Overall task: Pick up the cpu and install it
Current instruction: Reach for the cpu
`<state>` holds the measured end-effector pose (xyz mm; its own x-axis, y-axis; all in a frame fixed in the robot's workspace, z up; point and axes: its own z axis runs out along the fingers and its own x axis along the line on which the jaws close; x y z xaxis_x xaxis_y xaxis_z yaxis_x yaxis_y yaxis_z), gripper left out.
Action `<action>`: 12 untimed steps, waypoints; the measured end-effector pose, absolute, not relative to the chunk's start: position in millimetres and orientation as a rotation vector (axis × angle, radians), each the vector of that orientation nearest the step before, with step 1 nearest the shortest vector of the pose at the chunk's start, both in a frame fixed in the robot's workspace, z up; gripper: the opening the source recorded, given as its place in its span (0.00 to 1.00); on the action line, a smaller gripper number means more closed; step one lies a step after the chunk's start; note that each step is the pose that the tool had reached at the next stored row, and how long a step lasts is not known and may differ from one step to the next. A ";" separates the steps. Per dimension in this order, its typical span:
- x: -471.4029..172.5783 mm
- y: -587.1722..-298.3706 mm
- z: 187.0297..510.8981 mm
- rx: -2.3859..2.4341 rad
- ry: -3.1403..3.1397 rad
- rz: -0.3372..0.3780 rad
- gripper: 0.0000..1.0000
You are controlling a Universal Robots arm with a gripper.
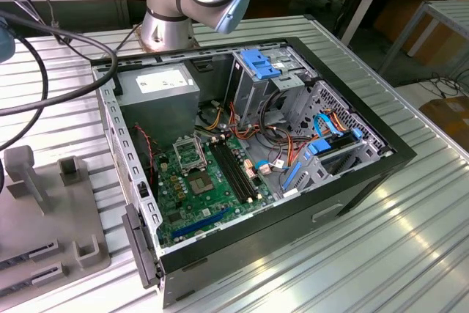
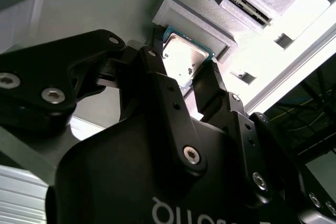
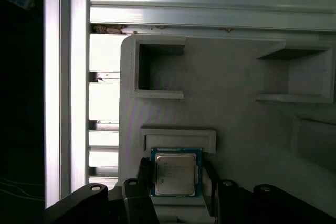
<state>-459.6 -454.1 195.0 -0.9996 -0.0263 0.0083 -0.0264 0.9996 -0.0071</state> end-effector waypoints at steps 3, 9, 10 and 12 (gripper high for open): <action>-459.6 -454.1 195.6 0.041 -3.133 0.011 0.50; -459.5 -454.1 197.9 0.041 -3.133 0.011 0.50; -459.4 -454.1 198.4 0.041 -3.133 0.011 0.50; -459.4 -454.1 199.9 0.041 -3.132 0.011 0.50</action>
